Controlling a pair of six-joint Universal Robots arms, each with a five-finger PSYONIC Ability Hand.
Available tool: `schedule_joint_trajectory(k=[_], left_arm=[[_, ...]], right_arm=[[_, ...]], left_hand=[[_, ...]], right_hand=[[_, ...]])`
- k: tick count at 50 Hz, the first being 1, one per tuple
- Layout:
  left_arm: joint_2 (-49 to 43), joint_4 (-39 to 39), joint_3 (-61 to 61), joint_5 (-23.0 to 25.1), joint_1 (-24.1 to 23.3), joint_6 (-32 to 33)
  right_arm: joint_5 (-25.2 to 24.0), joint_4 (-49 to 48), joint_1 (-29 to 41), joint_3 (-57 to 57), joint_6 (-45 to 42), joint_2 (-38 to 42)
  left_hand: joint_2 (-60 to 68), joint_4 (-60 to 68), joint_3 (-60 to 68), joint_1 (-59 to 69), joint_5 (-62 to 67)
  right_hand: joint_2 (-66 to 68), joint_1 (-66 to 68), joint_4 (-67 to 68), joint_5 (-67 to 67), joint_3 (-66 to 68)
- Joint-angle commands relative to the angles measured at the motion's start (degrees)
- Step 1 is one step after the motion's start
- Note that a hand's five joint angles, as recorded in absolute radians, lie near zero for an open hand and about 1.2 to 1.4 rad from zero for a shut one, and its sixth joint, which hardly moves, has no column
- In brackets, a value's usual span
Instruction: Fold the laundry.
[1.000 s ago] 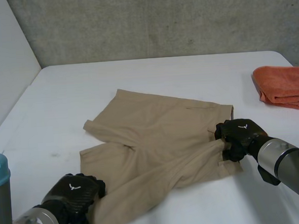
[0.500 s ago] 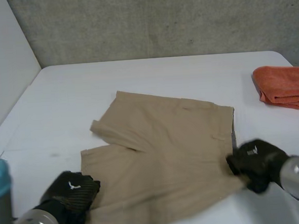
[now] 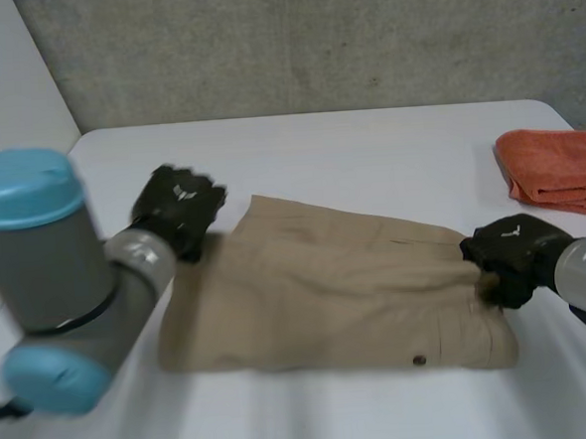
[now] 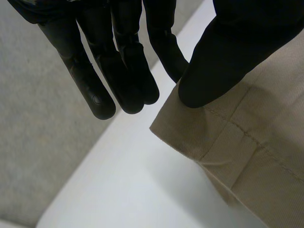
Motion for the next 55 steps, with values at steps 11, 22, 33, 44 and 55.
schedule_joint_trajectory(k=[11,22,33,44,55], left_arm=[[-27.97,14.3,27.95,-0.11,-1.81,1.1],[-33.0,16.41,32.88,-0.63,-2.6,1.1],[-19.47,15.97,22.78,-1.25,-2.77,-0.65],[-3.04,15.45,3.11,-0.72,-2.77,-12.59],[0.4,15.18,-7.81,-0.63,-2.42,-17.8]], right_arm=[[11.19,-17.3,2.53,-6.22,1.76,13.39],[16.54,-24.95,3.5,-10.62,3.69,16.3],[16.82,-24.52,3.07,-4.12,8.88,1.38],[4.34,-9.23,2.01,7.39,9.05,-9.89],[0.2,-23.52,-0.63,21.8,9.14,-7.88]], left_hand=[[11.53,11.32,11.75,14.79,13.35],[-55.27,-55.48,-55.05,-52.01,-53.45],[-57.58,-57.79,-57.36,-54.32,-55.76],[-57.07,-57.29,-56.86,-53.82,-55.26],[-56.74,-56.95,-56.52,-53.48,-54.92]], right_hand=[[12.54,24.11,11.96,12.8,12.5],[-57.46,-45.89,-58.04,-57.2,-57.5],[-57.46,-45.89,-58.04,-57.2,-57.5],[-55.54,-43.97,-56.12,-55.28,-55.58],[-36.7,-25.13,-37.28,-36.44,-36.74]])
